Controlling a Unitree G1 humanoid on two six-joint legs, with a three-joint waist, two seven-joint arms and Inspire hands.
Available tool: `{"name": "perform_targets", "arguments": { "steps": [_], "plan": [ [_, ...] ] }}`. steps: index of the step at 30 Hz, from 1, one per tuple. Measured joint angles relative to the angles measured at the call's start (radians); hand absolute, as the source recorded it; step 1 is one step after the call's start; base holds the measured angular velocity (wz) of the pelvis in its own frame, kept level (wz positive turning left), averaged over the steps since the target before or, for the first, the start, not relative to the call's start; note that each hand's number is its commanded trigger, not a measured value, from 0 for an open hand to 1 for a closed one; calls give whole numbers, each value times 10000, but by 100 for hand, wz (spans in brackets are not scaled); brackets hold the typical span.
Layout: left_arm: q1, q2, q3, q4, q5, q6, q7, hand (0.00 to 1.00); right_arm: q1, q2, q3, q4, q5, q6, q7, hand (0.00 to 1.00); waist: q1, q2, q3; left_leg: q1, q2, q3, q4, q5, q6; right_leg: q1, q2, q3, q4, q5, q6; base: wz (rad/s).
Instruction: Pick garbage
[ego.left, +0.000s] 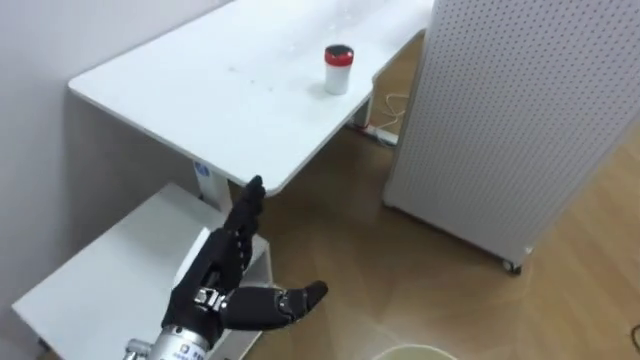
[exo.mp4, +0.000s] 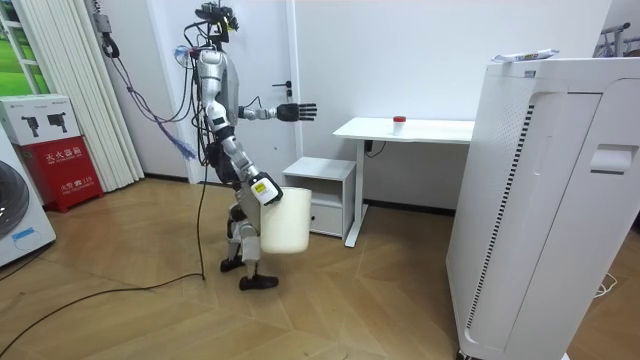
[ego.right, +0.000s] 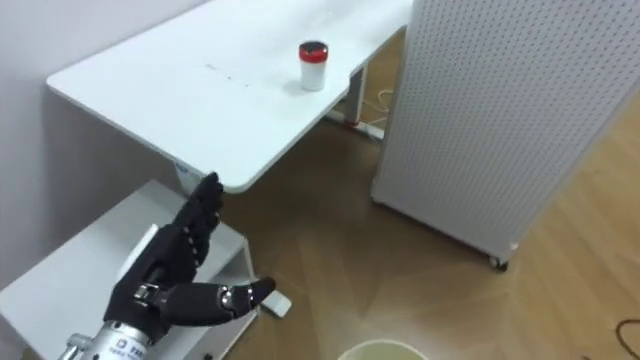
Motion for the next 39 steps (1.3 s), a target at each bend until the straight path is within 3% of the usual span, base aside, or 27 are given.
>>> {"name": "perform_targets", "arguments": {
  "steps": [4,6,10,11,13,15,18,20,26,31,34,35,36,37,38,39],
  "plan": [
    [-29,-1,8,-16,604,-49,761,0,64,78,3,-16,-228,-15,15,100,-7,29,8,361,76,106,-150,-41,-46,378,19,-392,-206,43,6,-7],
    [-15,2,-2,-22,651,-49,1085,0,90,84,1,-90,-316,-87,93,100,-26,122,66,468,115,171,-149,-54,-70,404,38,-507,-170,32,-12,-7],
    [90,-52,272,-104,631,-48,1393,0,148,105,-91,-77,-605,-127,387,100,61,238,110,743,170,415,-84,-104,-159,401,175,-386,-147,-13,-91,-40],
    [90,-88,465,-151,631,-52,1500,0,193,134,-78,-77,-663,-128,479,100,170,235,107,857,138,362,-67,-105,-160,400,239,-315,-131,-25,-153,-73],
    [91,-86,732,-196,674,-51,1763,0,205,149,-64,-47,-662,-128,582,100,308,302,99,911,56,-218,60,-105,-160,436,355,9,-160,5,-226,-74],
    [89,-100,932,-327,661,-52,2012,0,226,172,-70,101,-663,-121,571,100,341,432,68,1018,-54,-1258,49,-105,-160,420,460,293,-114,24,-289,-51],
    [90,-146,1010,-584,650,-52,2182,0,252,172,-98,108,-671,-74,510,100,343,559,64,1184,-107,-1675,-182,-103,-165,325,600,634,-8,14,-346,-39],
    [94,-163,1011,-716,646,-52,2189,0,262,210,-98,108,-678,-73,511,100,341,557,66,1287,-104,-1678,-316,-80,-198,305,735,776,27,34,-381,-25],
    [98,-187,1003,-816,648,-52,2274,0,278,304,-340,79,-1040,-70,525,100,113,465,101,1440,-105,-1669,-518,-63,-227,280,766,817,67,32,-413,-3],
    [110,-187,996,-806,642,-52,2589,0,316,345,-372,57,-1036,-68,519,100,126,318,73,1334,-100,-1644,-351,-90,-274,194,749,802,246,-83,-422,2],
    [113,-181,996,-782,628,-53,2636,0,331,369,-366,52,-1041,-60,532,100,152,161,105,966,-49,-1431,1076,-159,-386,224,708,973,618,-472,-475,1],
    [118,-192,997,-772,557,-58,2641,0,334,354,-360,42,-1033,-56,530,100,281,173,128,552,88,-1336,2422,-158,-386,330,764,1184,774,-575,-565,-34],
    [120,-207,999,-769,541,-92,2644,0,297,281,-362,34,-1021,-56,526,100,406,328,176,19,298,-1504,3992,-72,-457,466,878,1435,962,-657,-648,-40],
    [135,-214,1000,-743,540,-117,2646,0,288,262,-366,28,-1031,-56,517,100,410,311,223,-322,355,-1760,4697,67,-473,577,966,1540,1073,-725,-691,-31],
    [147,-233,995,-552,543,-287,2636,0,316,290,-366,0,-1075,-51,482,100,395,367,202,-829,189,-2306,5345,133,-524,701,1071,1834,1285,-923,-742,5],
    [121,-299,929,-295,545,-429,2620,0,332,318,-375,13,-1049,33,392,100,292,352,191,-1340,-142,-2589,5043,-14,-317,798,1129,2118,1337,-1024,-768,11]
  ]
}}
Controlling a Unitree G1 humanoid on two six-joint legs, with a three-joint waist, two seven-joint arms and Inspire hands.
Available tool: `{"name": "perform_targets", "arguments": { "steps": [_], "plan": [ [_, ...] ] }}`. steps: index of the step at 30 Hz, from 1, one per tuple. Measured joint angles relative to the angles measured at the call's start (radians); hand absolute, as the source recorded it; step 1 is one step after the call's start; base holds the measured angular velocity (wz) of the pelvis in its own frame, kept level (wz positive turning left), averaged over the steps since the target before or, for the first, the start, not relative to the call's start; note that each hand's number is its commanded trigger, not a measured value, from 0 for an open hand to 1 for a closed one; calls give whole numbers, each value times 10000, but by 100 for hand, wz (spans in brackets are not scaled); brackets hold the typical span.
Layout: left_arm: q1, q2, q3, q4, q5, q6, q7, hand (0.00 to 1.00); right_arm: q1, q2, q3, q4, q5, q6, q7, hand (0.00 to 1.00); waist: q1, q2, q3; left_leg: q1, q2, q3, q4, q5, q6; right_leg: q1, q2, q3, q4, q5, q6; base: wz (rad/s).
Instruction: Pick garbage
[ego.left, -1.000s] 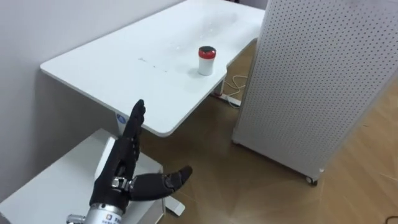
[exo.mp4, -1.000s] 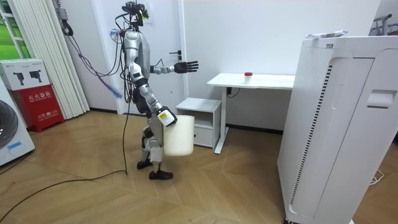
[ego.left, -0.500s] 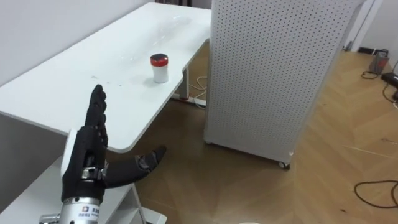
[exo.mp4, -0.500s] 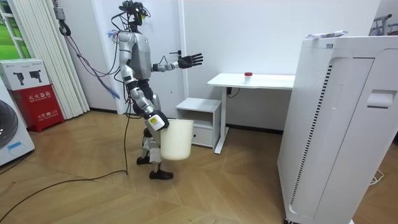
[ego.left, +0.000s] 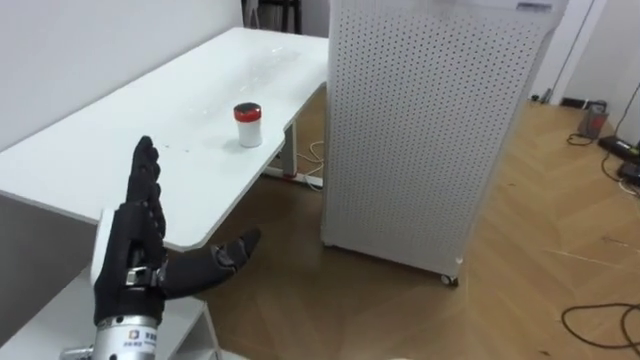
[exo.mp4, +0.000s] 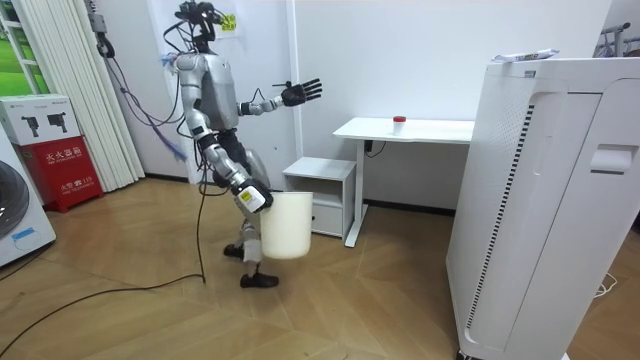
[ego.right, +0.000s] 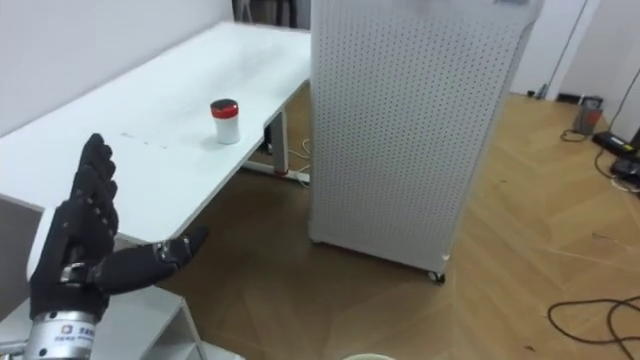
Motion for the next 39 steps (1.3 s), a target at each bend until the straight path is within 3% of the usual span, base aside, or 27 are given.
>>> {"name": "perform_targets", "arguments": {
  "steps": [2,3,5,6,7,8,9,10,11,12,13,15,16,17,19,20,21,22,23,24,26,29,32,34,35,36,39],
  "plan": [
    [61,-56,-157,130,-19,-13,-16,0,28,-83,-10,99,100,12,-69,100,197,-52,-3,-785,-429,-86,-949,86,3,3,32,558,17,-25,-4,-27],
    [166,-57,-133,128,-16,-39,-39,0,46,-116,-10,104,82,13,-86,100,380,-42,-27,-1136,-678,-192,-2033,407,-34,-2,85,892,7,-25,-5,-57],
    [184,-56,-99,149,-13,-58,-33,0,81,-98,35,50,76,13,-119,100,394,70,-94,-1479,-744,-725,-4047,993,-37,-58,213,883,127,-170,15,-38],
    [188,-57,-106,278,-12,-60,-76,0,118,-57,113,69,95,17,-189,100,410,95,-144,-1569,-695,-914,-4719,1749,-46,-41,299,869,388,-430,20,-29],
    [206,-56,-103,300,-11,-54,-90,0,115,-45,169,65,112,18,-189,100,473,140,-209,-1553,-672,-886,-4771,2102,-96,-61,309,835,715,-687,41,-28],
    [164,-44,-95,308,-14,-51,-172,0,83,6,231,55,190,2,-186,100,547,-66,-173,-1506,-601,-306,-4663,2691,53,-257,105,-1,2022,-1297,173,3],
    [191,-52,-157,385,11,-51,-275,0,228,-36,329,75,273,-6,-162,100,416,-381,-197,-1623,-614,292,-4216,2834,159,71,-592,-1217,2334,-1918,-114,25],
    [198,-203,-159,392,8,-55,-287,0,229,-160,307,54,324,-17,-154,100,351,-413,-162,-1812,-609,429,-3751,2783,212,128,-775,-1479,2452,-2319,-253,51],
    [242,-447,-221,378,21,-41,-385,0,256,-334,196,54,336,0,-209,100,313,-303,-97,-2349,-604,445,-2797,2537,72,-8,-547,-1196,2776,-2787,-243,37],
    [237,-430,-254,342,-7,-43,-594,0,274,-378,131,30,315,21,-276,100,372,-249,-161,-2691,-615,349,-2614,2354,-192,-18,-278,-742,2798,-2893,-331,24],
    [229,-424,-225,311,-29,-43,-668,0,258,-382,112,15,305,50,-291,100,387,-234,-155,-2769,-694,340,-2730,2356,-195,-11,-275,-583,2780,-2968,-323,-19],
    [232,-435,-138,213,-225,-121,-838,0,231,-301,166,0,53,384,-479,100,890,-237,-177,-2471,-912,385,-3696,2377,-169,603,-232,469,2457,-3082,-241,-56],
    [231,-437,-94,197,-217,-165,-902,0,245,-306,199,-24,-62,441,-490,100,930,-255,-168,-2365,-991,374,-3965,2395,-141,829,-233,694,2342,-3125,-242,-36],
    [230,-436,-105,115,-209,-257,-947,0,358,-308,233,-256,-236,536,-500,100,910,-340,-176,-2253,-1221,373,-4424,2431,-76,1243,-323,1027,2159,-3230,-257,-18],
    [229,-458,-107,-38,-189,-358,-969,0,557,-310,308,-722,-570,631,-467,100,1071,-583,-240,-2203,-1570,470,-4415,2845,379,1602,-742,1368,2194,-3570,-243,-28],
    [166,-466,-131,-45,-206,-365,-963,0,548,-305,400,-999,-774,632,-479,100,1136,-684,-288,-2161,-1837,514,-4077,3039,782,1623,-1081,1222,2603,-3742,35,-33],
    [16,-422,-177,-39,-215,-363,-959,0,497,-247,418,-1252,-833,617,-501,100,1135,-865,-113,-2200,-1947,798,-3304,2653,1080,1310,-1620,406,3637,-3608,609,-28],
    [8,-432,-210,-37,-208,-363,-947,0,476,-225,425,-1288,-842,604,-500,100,1182,-831,-130,-2187,-1980,872,-2937,2284,1146,1137,-1859,4,4308,-3370,1032,-20],
    [6,-422,-306,-7,-199,-363,-911,0,472,-218,424,-1340,-842,597,-509,100,1228,-778,-121,-2085,-1955,920,-2351,1643,1243,921,-2140,-405,5239,-2609,1485,-14],
    [4,-366,-360,-7,-211,-364,-860,0,480,-197,458,-1484,-830,582,-564,100,1246,-692,-80,-1805,-1926,880,-2181,1175,1321,820,-2237,-746,5835,-1641,1645,-9],
    [-122,-362,-373,-3,-167,-369,-713,0,418,-205,519,-1608,-825,313,-603,100,1230,-579,-14,-1417,-1885,635,-2344,784,1381,405,-2482,-1219,6509,-755,1679,-12],
    [-190,-327,-332,14,-130,-371,-279,0,171,-222,642,-1601,-805,172,-527,100,1292,-340,69,-789,-1735,403,-3033,622,1403,-943,-2751,-1657,6417,-1453,1417,-16],
    [-264,-210,-358,260,-136,-454,-146,0,156,-219,850,-1592,-835,188,-389,100,1122,-227,36,-114,-1548,70,-3756,612,1361,-1575,-2618,-1798,3736,-1611,1410,17],
    [-287,-196,-400,491,-132,-452,-66,0,90,-188,863,-1635,-872,184,-354,100,921,-239,23,217,-1539,-241,-3965,567,1271,-1464,-2570,-1891,1301,-1134,1389,45],
    [-280,-166,-515,622,-140,-434,-16,0,89,-170,881,-1630,-872,183,-330,100,753,-220,9,336,-1524,-540,-3970,505,1185,-1330,-2437,-1890,422,-108,1435,73],
    [-217,-171,-640,641,-138,-424,-3,0,96,-164,890,-1602,-877,184,-268,100,640,-166,-42,416,-1422,-730,-3998,451,1091,-1079,-2268,-1937,108,305,1374,64],
    [-187,-142,-688,622,-97,-424,224,0,-149,-155,1101,-1570,-897,179,-141,100,745,-133,-43,680,-1085,-763,-4306,435,933,-554,-1942,-2040,-564,379,1258,9]
  ]
}}
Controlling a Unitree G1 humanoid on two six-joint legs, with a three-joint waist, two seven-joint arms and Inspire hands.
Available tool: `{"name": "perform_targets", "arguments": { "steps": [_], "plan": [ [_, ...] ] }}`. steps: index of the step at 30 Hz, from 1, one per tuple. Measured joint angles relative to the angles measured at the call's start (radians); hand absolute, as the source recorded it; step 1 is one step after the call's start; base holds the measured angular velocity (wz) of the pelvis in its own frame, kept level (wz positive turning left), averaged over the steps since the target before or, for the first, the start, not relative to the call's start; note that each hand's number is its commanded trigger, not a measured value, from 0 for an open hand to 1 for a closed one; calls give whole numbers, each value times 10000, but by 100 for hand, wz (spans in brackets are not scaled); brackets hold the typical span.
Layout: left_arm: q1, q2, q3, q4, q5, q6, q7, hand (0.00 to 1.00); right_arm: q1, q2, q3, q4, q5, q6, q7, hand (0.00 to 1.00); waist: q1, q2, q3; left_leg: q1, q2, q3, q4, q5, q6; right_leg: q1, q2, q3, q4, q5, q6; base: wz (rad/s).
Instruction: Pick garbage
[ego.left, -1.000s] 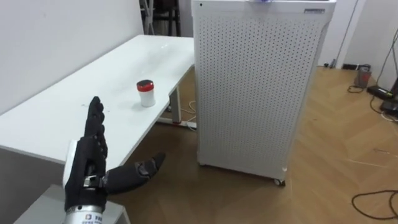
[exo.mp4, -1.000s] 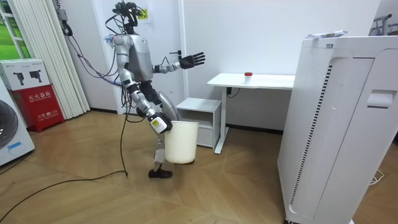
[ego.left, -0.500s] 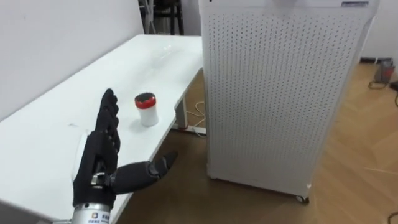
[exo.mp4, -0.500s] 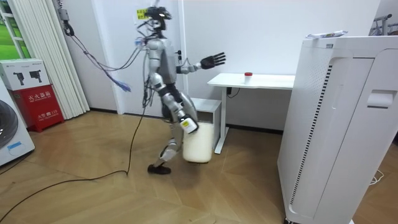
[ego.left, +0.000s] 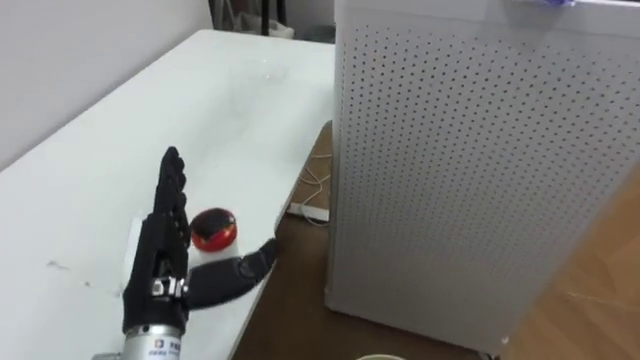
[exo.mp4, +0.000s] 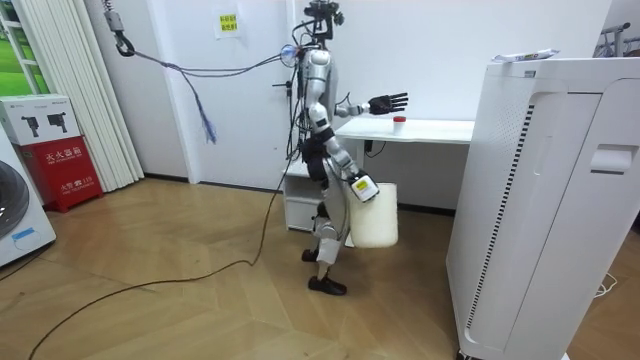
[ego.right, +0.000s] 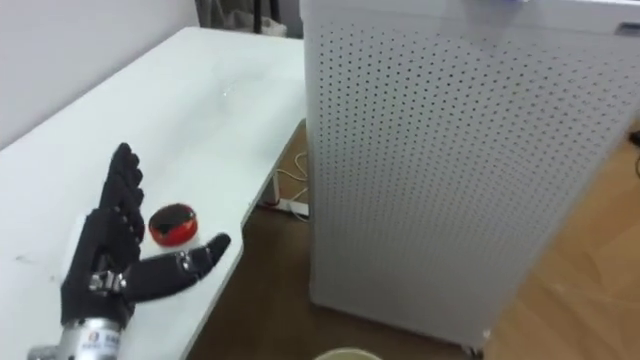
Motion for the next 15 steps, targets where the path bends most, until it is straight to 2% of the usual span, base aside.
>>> {"name": "perform_targets", "arguments": {
  "steps": [3,5,10,15],
  "plan": [
    [-3,15,2,-81,116,0,70,0,0,-39,38,8,-373,-1,398,100,-91,19,-11,296,200,-7,-235,-14,-98,435,199,-133,-369,2,-7,16],
    [19,151,19,-198,132,0,129,0,6,-70,88,6,-375,-1,540,100,-72,28,-4,368,272,-5,-300,-33,-166,523,291,-162,-482,1,-9,0],
    [109,241,188,-690,330,0,290,0,17,-177,82,5,-410,-1,771,100,-34,50,-27,474,336,-6,-721,-13,-203,556,352,-185,-699,0,-11,-1],
    [495,520,169,-753,401,1,284,0,120,-207,85,7,-372,7,868,100,123,44,-31,704,326,-11,-1011,-13,-204,862,351,-424,-1143,0,-11,3]
  ]
}}
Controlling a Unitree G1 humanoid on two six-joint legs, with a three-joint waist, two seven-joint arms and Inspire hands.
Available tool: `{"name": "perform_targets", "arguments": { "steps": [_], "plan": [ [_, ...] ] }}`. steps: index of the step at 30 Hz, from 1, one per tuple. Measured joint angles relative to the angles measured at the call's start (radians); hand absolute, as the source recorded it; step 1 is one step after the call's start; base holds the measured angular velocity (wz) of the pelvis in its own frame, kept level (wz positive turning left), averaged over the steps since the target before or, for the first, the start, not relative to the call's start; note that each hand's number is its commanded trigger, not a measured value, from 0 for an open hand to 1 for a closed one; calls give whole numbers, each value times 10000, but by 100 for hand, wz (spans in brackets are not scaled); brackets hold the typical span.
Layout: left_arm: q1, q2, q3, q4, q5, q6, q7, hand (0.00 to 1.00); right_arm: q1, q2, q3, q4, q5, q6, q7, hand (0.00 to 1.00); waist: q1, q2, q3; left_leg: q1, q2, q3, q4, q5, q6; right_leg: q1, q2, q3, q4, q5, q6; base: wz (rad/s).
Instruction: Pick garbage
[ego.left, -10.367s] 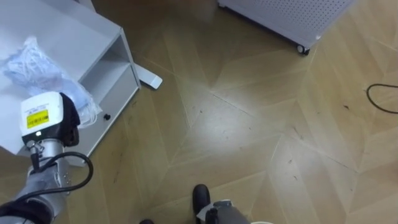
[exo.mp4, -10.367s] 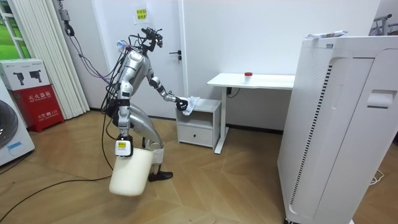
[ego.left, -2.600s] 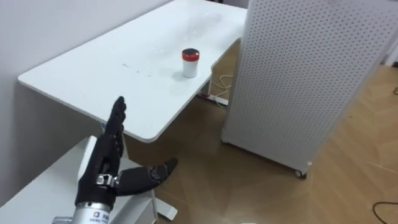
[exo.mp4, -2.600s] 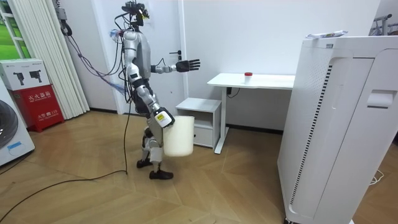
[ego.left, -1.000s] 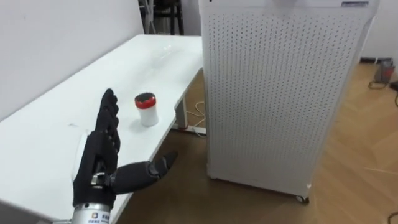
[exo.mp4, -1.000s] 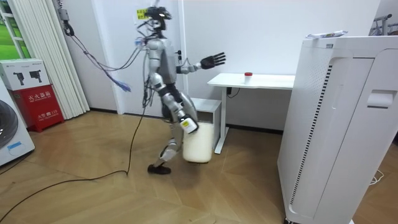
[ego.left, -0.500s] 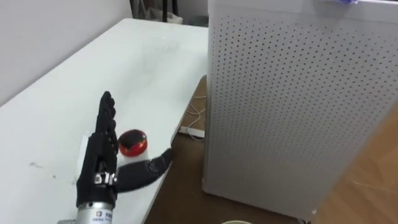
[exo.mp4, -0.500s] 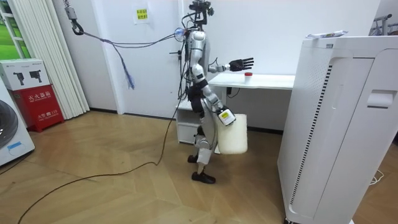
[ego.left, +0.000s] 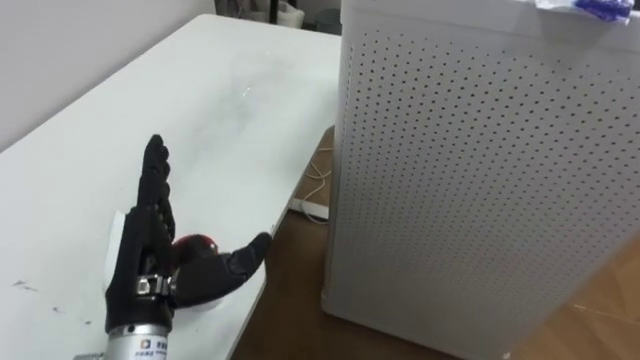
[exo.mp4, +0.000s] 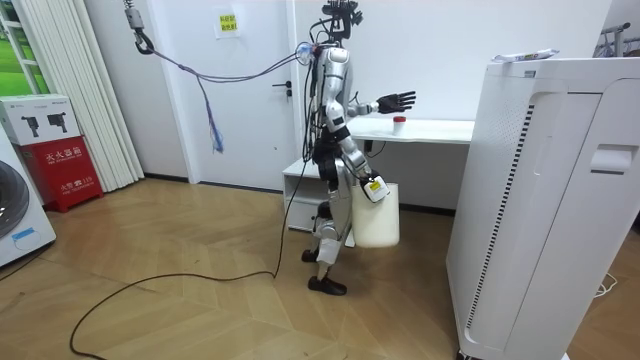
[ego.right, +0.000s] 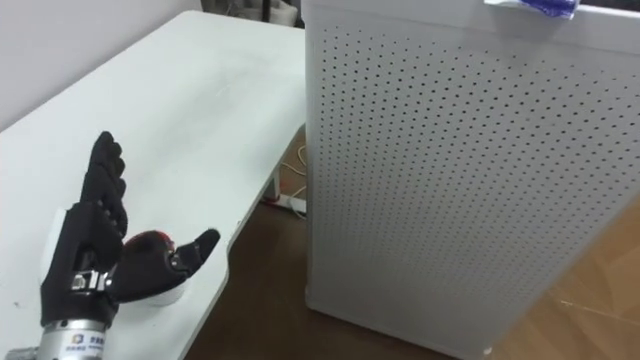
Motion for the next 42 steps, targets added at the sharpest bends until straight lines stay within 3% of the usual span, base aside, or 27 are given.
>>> {"name": "perform_targets", "arguments": {
  "steps": [12,20,34,42],
  "plan": [
    [881,144,-15,39,-1,5,-20,0,-47,12,318,164,82,0,79,100,264,-155,0,84,-26,-407,-215,0,1,338,0,-301,-327,1,-1,11],
    [919,152,-9,26,-4,3,-4,0,-57,30,501,401,96,-2,212,100,343,-174,-6,67,-72,-563,-185,1,3,466,-16,-558,-324,8,-3,11],
    [1077,151,-54,177,12,3,32,0,-89,43,497,606,67,-2,422,100,288,-192,-3,248,-78,-561,-203,6,3,626,-16,-532,-317,11,4,0],
    [1094,148,-67,602,21,137,125,0,-81,42,494,603,-8,2,425,100,282,-415,14,297,-71,-445,-202,7,3,641,-23,-479,-316,11,4,-1]
  ]
}}
